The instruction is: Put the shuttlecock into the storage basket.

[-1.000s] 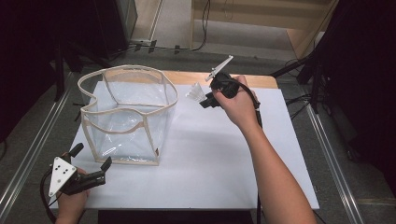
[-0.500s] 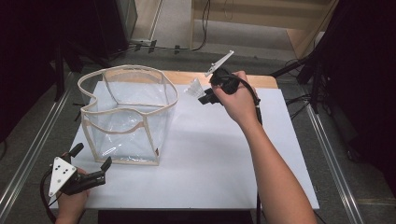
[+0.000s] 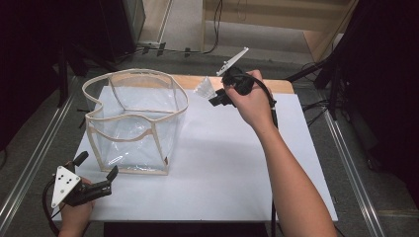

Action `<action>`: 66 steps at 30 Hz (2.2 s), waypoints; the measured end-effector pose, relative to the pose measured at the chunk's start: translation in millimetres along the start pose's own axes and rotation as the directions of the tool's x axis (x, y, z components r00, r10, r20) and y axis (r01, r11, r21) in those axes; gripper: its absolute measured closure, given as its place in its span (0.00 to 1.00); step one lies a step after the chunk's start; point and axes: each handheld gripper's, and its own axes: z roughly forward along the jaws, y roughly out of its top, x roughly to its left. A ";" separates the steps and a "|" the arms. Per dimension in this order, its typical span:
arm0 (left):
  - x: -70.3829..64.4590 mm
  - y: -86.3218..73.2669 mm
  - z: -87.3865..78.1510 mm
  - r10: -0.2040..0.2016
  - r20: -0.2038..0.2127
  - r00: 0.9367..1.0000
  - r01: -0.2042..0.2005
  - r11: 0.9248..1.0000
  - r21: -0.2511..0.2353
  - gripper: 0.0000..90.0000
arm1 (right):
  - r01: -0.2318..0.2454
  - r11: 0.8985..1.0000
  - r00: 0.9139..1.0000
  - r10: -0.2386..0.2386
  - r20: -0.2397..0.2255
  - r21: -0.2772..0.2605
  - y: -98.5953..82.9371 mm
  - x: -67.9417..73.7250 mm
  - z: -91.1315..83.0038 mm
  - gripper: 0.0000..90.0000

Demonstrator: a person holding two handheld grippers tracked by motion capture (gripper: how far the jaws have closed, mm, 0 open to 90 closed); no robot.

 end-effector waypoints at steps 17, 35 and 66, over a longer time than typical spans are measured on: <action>0.0 0.1 0.1 0.001 -0.001 1.000 -0.001 1.000 0.001 0.00 | 0.020 0.999 1.000 -0.020 -0.001 -0.027 17.3 4.2 -14.8 0.69; -0.3 0.1 0.1 0.000 -0.001 1.000 0.000 1.000 0.001 0.00 | 0.037 0.998 0.999 -0.038 -0.011 -0.045 32.8 10.6 -15.5 0.69; 0.0 0.1 0.2 -0.002 -0.001 1.000 0.002 1.000 0.002 0.00 | 0.089 0.993 0.994 -0.093 -0.057 -0.074 55.9 28.7 3.1 0.69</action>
